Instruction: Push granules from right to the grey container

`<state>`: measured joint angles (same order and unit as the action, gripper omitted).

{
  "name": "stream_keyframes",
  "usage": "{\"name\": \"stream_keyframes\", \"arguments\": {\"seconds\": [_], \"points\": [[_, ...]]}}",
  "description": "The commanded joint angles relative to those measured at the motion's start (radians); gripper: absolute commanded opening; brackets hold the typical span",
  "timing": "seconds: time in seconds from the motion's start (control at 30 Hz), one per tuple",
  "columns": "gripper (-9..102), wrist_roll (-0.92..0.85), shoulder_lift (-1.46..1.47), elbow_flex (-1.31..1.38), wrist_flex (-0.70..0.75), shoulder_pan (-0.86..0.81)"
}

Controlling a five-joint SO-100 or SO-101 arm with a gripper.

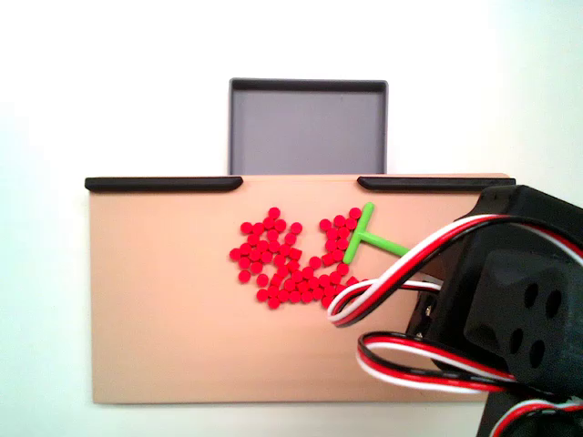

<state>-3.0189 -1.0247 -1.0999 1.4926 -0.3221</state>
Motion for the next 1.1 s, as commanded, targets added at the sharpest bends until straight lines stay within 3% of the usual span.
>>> {"name": "stream_keyframes", "arguments": {"seconds": [0.0, 1.07], "points": [[0, 0.014, -0.041, 0.006, 0.005, 0.009], [0, 0.11, -0.041, 0.006, 0.005, 0.037]]}}
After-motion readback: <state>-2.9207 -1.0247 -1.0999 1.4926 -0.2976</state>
